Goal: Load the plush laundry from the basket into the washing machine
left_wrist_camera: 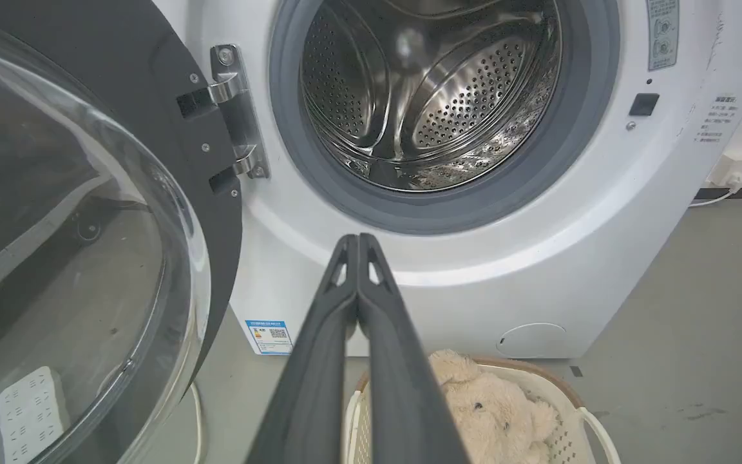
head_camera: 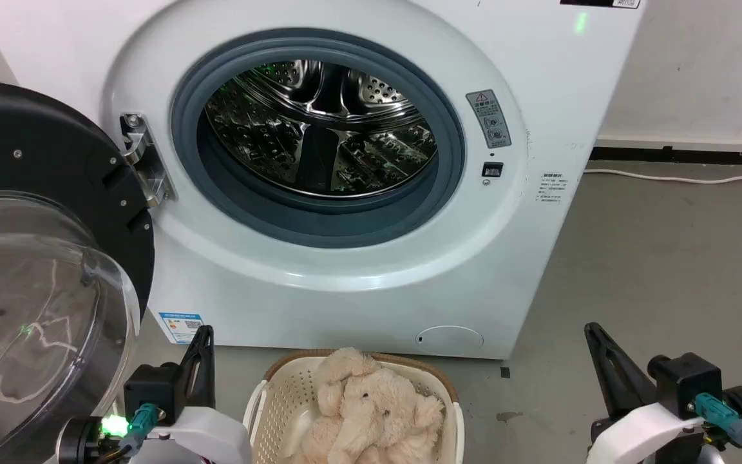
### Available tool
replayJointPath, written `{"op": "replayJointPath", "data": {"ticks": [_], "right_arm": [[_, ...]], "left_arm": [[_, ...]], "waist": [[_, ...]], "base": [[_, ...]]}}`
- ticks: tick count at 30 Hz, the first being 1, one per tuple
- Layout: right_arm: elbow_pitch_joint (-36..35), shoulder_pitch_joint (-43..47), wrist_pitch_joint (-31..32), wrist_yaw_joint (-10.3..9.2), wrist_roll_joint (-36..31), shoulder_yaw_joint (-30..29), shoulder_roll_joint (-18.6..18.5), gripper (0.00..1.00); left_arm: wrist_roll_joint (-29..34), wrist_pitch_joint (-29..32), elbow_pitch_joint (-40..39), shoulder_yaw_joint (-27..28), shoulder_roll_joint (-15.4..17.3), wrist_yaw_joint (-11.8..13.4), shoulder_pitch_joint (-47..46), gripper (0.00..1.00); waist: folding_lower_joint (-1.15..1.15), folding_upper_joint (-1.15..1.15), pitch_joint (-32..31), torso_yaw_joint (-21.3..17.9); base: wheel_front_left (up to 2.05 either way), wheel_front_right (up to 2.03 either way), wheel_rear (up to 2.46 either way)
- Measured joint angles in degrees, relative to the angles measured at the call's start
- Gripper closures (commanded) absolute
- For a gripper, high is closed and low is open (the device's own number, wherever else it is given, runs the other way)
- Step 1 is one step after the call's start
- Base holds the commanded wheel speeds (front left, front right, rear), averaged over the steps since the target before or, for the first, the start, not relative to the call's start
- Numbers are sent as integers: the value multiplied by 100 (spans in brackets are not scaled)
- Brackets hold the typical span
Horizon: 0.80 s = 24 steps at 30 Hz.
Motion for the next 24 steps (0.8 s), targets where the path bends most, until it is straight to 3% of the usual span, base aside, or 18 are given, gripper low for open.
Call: {"op": "replayJointPath", "data": {"ticks": [24], "right_arm": [[0, 0, 0, 0, 0, 2, 0, 100]], "left_arm": [[0, 0, 0, 2, 0, 0, 0, 100]], "waist": [[0, 0, 0, 0]], "base": [[0, 0, 0]]}}
